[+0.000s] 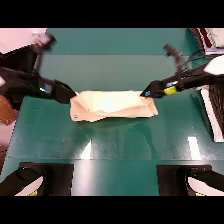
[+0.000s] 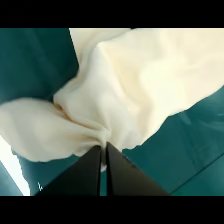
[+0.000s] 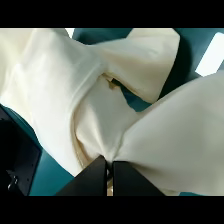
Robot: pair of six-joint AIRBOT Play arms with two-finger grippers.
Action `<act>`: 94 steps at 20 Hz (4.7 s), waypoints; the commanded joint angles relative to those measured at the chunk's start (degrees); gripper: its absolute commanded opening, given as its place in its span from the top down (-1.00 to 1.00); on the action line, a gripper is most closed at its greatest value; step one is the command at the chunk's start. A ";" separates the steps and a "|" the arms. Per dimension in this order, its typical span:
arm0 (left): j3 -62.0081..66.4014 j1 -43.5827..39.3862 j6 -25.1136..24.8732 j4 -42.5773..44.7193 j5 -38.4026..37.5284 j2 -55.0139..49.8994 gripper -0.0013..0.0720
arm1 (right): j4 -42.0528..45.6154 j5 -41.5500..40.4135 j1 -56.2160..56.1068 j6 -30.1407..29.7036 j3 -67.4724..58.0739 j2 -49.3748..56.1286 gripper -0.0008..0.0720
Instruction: Fold the shirts.
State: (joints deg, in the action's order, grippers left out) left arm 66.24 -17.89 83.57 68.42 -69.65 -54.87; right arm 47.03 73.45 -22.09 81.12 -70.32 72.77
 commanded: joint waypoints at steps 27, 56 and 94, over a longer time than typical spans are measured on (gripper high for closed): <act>-7.74 0.02 4.74 6.54 14.78 -2.03 0.90 | 11.69 -8.90 3.04 -13.07 6.27 11.87 0.94; -18.51 0.02 7.48 1.70 1.64 8.15 0.89 | 13.03 3.41 12.63 -4.33 0.26 0.44 0.94; 3.04 14.53 -4.07 -7.15 9.68 -20.28 0.90 | 8.98 5.95 7.34 -4.28 5.07 3.76 -0.45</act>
State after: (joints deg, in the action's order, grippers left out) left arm 67.92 -3.38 80.44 61.12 -60.62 -77.87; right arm 58.85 77.49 -13.61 77.12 -65.25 73.49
